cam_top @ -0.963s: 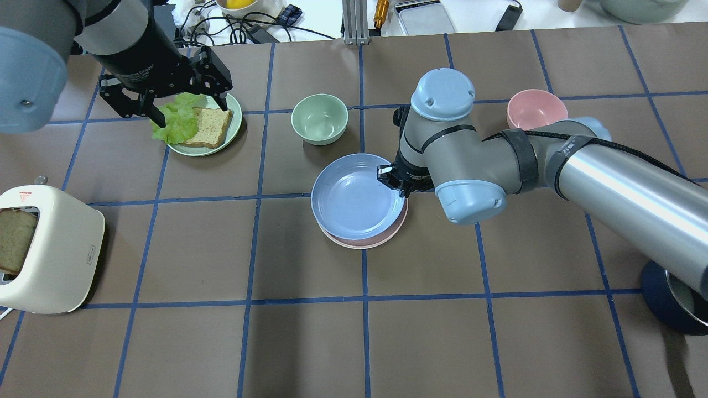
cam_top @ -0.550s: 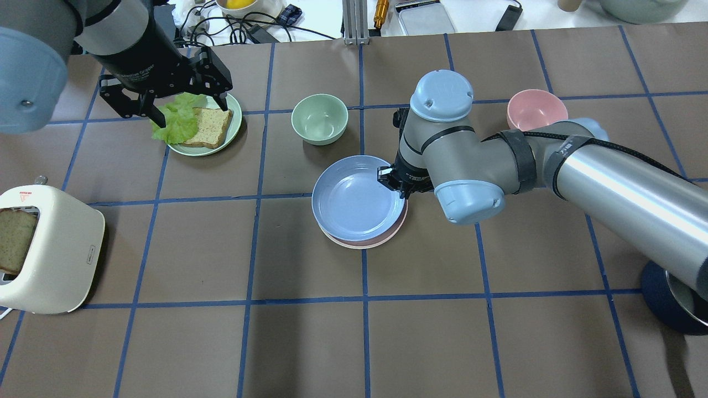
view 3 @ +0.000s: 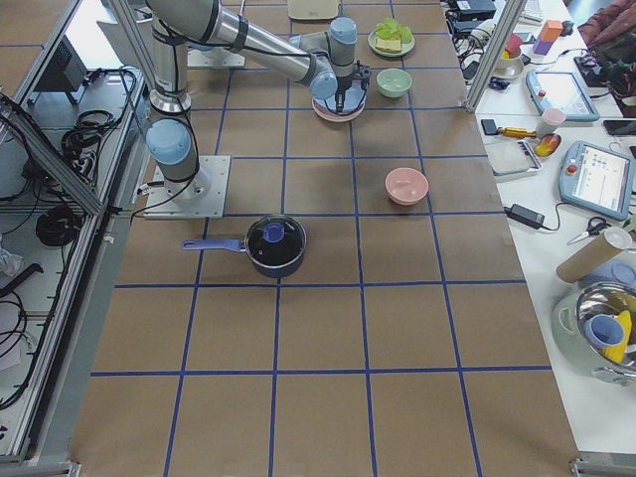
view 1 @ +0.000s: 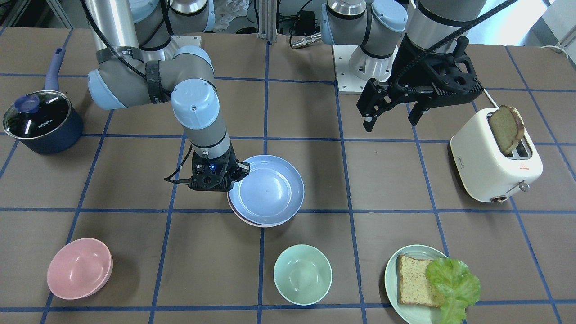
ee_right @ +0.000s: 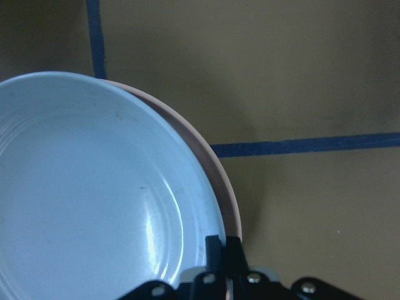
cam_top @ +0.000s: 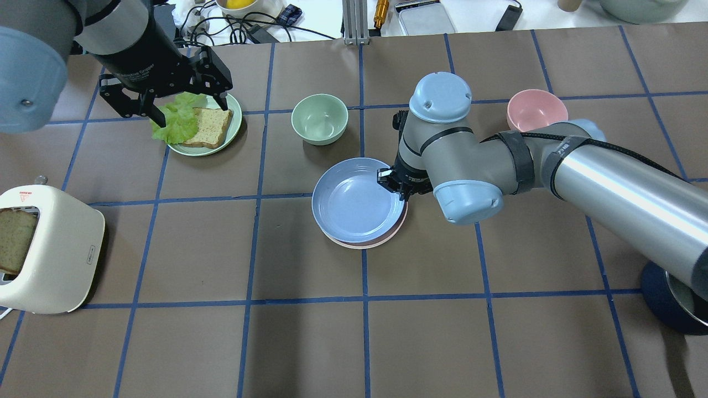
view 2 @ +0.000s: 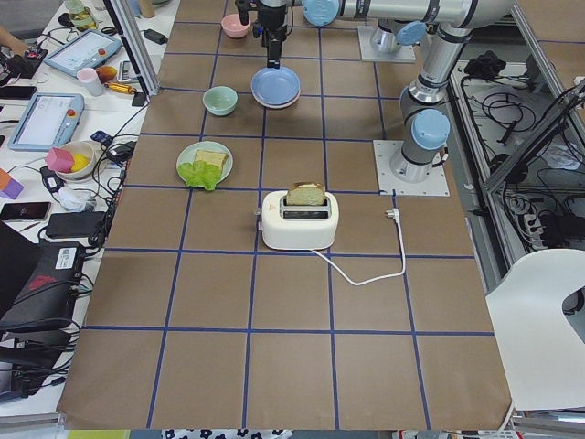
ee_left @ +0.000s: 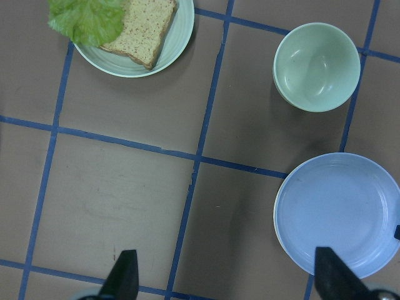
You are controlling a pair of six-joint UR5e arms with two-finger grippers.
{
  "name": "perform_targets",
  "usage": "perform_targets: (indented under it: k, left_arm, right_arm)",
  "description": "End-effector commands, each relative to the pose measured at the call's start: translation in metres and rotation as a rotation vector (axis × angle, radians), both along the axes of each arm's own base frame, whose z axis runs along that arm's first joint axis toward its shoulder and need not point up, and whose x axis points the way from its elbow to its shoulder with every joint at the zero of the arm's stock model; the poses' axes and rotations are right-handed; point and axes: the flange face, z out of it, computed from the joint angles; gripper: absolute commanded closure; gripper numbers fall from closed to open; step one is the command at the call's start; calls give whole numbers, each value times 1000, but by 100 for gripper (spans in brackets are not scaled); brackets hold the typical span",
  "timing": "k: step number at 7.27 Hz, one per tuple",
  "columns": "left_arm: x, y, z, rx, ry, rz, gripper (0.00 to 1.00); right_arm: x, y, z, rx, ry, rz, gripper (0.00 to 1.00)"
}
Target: Stack three plates with pink and blue
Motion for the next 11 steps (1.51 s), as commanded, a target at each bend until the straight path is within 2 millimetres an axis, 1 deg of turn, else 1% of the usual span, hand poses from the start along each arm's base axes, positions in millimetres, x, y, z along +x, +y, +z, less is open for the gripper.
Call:
perform_targets:
  k: [1, 2, 4, 5, 6, 7, 8, 9, 10, 11]
  left_arm:
    - [0, 0, 0, 1, 1, 0, 0]
    - [0, -1, 0, 1, 1, 1, 0]
    - [0, -1, 0, 1, 1, 1, 0]
    - [0, -1, 0, 1, 1, 1, 0]
    - [0, -1, 0, 1, 1, 1, 0]
    - [0, -1, 0, -1, 1, 1, 0]
    - [0, -1, 0, 1, 1, 1, 0]
    - [0, -1, 0, 1, 1, 1, 0]
    - [0, -1, 0, 1, 1, 0, 0]
    - [0, -1, 0, 1, 1, 1, 0]
  right_arm:
    - [-1, 0, 2, -5, 5, -1, 16]
    - [-1, -1, 9, -18, 4, -1, 13]
    - [-1, -4, 21, -43, -3, 7, 13]
    - [-7, -4, 32, -64, 2, 11, 13]
    - [-11, -5, 41, -95, 46, 50, 13]
    - [-15, -11, 48, -109, 72, 97, 9]
    - [-22, -17, 60, -113, 89, 97, 5]
    - [-30, -22, 73, -98, 103, 137, 5]
    - [-42, -22, 87, -73, 115, 140, 5]
    - [-54, -16, 104, -61, 121, 168, 5]
